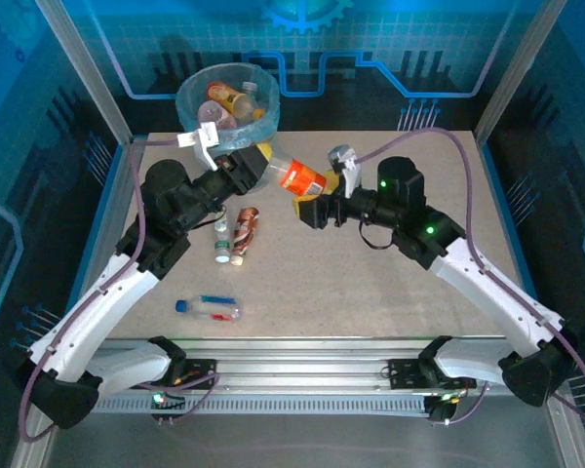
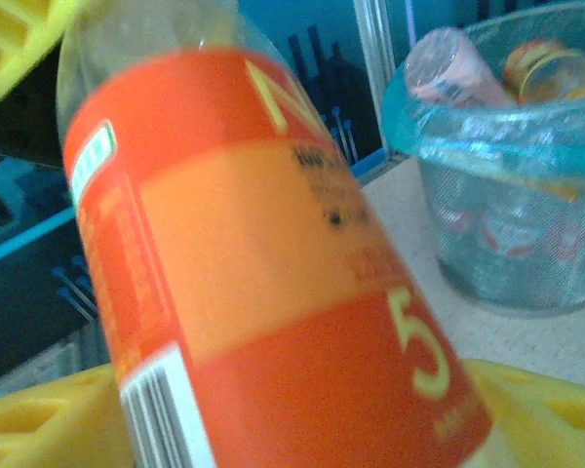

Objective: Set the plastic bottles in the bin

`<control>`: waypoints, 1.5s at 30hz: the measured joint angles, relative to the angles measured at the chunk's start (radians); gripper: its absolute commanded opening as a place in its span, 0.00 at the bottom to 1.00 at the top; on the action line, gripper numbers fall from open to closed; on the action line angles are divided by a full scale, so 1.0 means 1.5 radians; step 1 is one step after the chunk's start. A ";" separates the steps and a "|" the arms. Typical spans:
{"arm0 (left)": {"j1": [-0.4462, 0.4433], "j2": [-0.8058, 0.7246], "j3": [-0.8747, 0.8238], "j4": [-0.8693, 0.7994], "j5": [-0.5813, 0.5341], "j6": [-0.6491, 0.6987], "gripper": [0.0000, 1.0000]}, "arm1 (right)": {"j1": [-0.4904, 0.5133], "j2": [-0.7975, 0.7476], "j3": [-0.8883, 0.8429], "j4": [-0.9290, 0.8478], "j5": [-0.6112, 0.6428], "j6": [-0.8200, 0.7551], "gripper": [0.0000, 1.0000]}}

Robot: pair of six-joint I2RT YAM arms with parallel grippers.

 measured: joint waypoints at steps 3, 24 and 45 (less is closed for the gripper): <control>0.009 0.005 0.023 -0.032 -0.051 0.034 0.00 | 0.001 0.032 0.041 0.004 0.028 -0.007 0.99; 0.233 0.496 0.699 -0.213 -0.295 0.458 0.00 | -0.001 0.225 0.289 -0.117 0.137 -0.110 1.00; 0.248 0.711 0.824 -0.360 -0.377 0.630 0.72 | -0.001 0.330 0.389 -0.214 0.134 -0.131 1.00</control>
